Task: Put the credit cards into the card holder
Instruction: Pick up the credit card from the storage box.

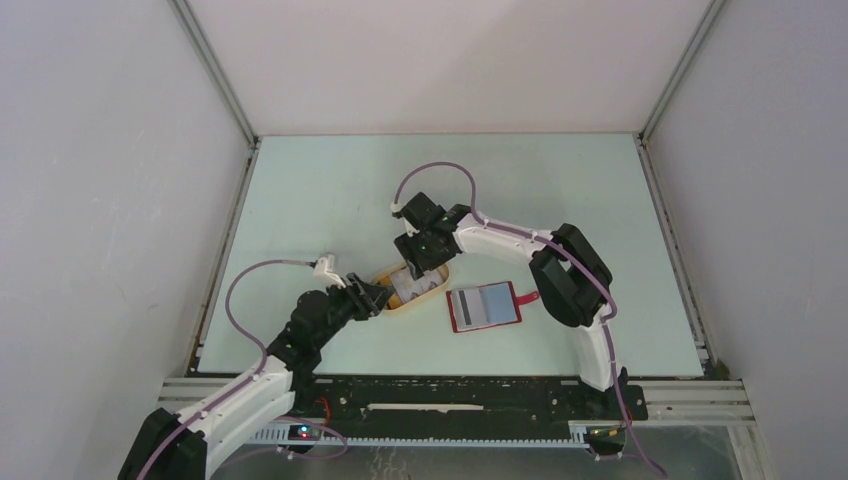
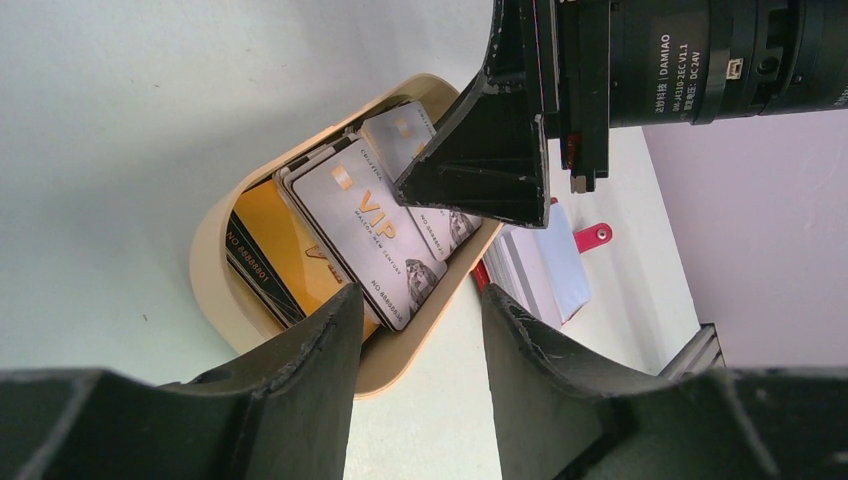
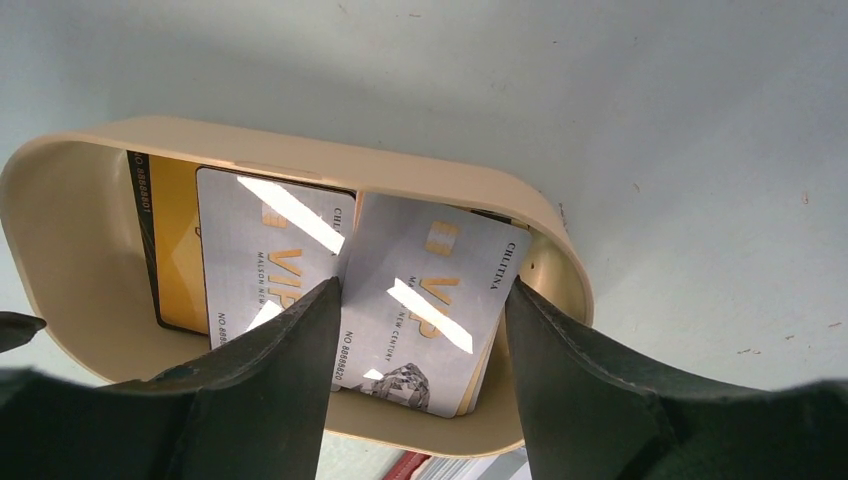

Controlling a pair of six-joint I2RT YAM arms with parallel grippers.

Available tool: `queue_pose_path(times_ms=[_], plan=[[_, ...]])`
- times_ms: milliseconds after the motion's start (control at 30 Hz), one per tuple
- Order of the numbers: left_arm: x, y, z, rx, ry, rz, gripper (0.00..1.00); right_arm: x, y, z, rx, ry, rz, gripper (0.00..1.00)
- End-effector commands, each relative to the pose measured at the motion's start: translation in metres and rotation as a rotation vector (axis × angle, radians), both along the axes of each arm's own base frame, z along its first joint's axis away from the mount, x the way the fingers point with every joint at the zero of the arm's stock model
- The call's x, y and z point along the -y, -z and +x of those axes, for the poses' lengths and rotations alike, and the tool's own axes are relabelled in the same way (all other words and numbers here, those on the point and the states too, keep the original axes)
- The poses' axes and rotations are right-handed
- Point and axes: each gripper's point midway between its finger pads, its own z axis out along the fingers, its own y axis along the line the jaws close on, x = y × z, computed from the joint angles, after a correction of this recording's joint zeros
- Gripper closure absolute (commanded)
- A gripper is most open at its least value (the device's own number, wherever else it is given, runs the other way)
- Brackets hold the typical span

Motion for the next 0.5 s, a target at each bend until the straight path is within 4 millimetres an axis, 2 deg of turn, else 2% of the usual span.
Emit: queue_pose_path(times_ms=[0, 467], plan=[[0.005, -0.024, 0.007, 0.063, -0.003, -0.036, 0.48, -0.008, -0.010, 0.006, 0.013, -0.016, 0.044, 0.34], [0.007, -0.025, 0.008, 0.057, 0.000, -0.050, 0.48, -0.011, -0.025, 0.004, -0.004, -0.035, 0.106, 0.38]])
